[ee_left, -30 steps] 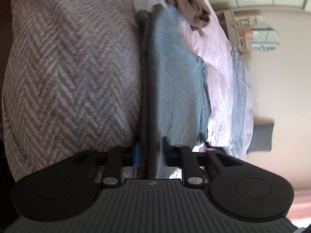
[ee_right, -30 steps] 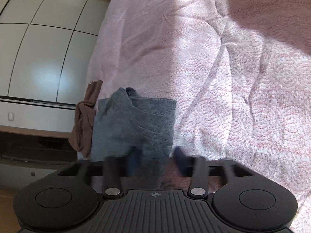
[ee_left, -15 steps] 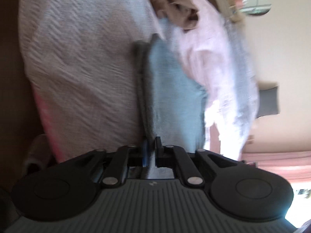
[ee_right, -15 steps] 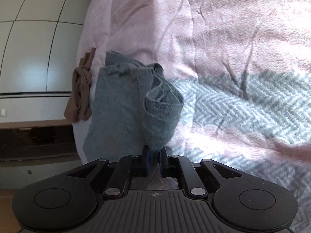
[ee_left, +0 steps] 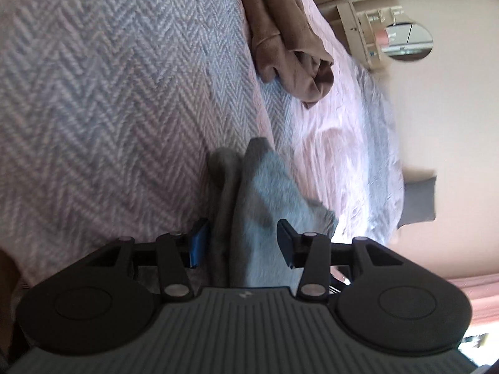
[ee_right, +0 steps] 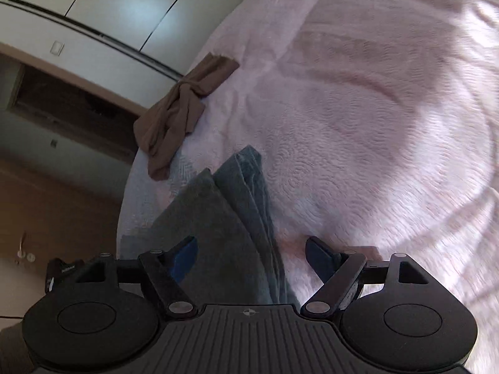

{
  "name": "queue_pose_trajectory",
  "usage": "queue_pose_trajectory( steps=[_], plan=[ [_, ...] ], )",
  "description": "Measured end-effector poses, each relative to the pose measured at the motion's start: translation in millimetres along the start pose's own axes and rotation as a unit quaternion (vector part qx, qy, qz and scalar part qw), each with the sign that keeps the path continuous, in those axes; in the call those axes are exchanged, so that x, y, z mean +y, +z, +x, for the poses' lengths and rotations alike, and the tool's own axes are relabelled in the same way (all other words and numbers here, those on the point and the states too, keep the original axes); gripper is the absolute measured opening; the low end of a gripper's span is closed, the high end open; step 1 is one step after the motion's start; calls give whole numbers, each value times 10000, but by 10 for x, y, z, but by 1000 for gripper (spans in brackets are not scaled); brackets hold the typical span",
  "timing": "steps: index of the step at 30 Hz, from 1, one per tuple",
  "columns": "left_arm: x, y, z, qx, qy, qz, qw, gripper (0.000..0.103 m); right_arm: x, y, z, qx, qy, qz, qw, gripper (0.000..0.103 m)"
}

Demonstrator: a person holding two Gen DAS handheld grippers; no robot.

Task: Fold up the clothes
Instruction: 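Regrasp the folded shirt with both grippers and fold it again, then lay the folded grey shirt flat and open both grippers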

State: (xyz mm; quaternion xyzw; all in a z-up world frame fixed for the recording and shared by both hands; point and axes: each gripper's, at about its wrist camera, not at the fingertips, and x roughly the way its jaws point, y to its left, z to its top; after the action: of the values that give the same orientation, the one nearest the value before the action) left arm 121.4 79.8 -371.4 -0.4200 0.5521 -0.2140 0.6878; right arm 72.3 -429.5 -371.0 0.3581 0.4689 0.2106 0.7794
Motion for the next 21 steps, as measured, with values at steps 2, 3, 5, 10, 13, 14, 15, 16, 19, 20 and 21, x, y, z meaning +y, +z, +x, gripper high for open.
queue_pose_trajectory(
  steps=[2, 3, 5, 10, 13, 14, 15, 16, 19, 20, 21],
  plan=[
    [52, 39, -10, 4, -121, -75, 9999, 25, -57, 111, 214, 205, 301, -116, 9993, 79],
    [60, 60, 22, 38, -186, -81, 9998, 19, -46, 151, 277, 245, 441, -210, 9985, 58],
    [8, 113, 101, 85, -217, 130, 9996, 4, -46, 198, 364, 356, 529, -196, 9978, 12],
    [-393, 317, 232, 307, -133, 1148, 9928, 4, -36, 85, -14, -275, 537, -15, 9982, 7],
    [-738, 525, 519, 600, -224, 1795, 9817, 4, -26, -22, -323, -707, 341, 141, 9968, 7],
    [-859, 600, 644, 684, -266, 2004, 9770, 4, -38, -30, -406, -845, 259, 198, 9959, 7],
    [-978, 676, 775, 749, -317, 2198, 9722, 4, -39, -18, -502, -1019, 151, 233, 9944, 7],
    [-1108, 751, 918, 798, -377, 2412, 9665, 4, -48, 12, -566, -1183, 73, 246, 9926, 7],
    [-1430, 948, 1349, 819, -455, 2923, 9517, 4, -119, 169, -660, -1611, -250, 282, 9862, 7],
    [-1484, 997, 1492, 809, -347, 3015, 9494, 5, -156, 224, -653, -1705, -435, 329, 9838, 8],
    [-1516, 1039, 1636, 799, -157, 3090, 9476, 5, -213, 287, -617, -1733, -649, 388, 9820, 8]
  ],
)
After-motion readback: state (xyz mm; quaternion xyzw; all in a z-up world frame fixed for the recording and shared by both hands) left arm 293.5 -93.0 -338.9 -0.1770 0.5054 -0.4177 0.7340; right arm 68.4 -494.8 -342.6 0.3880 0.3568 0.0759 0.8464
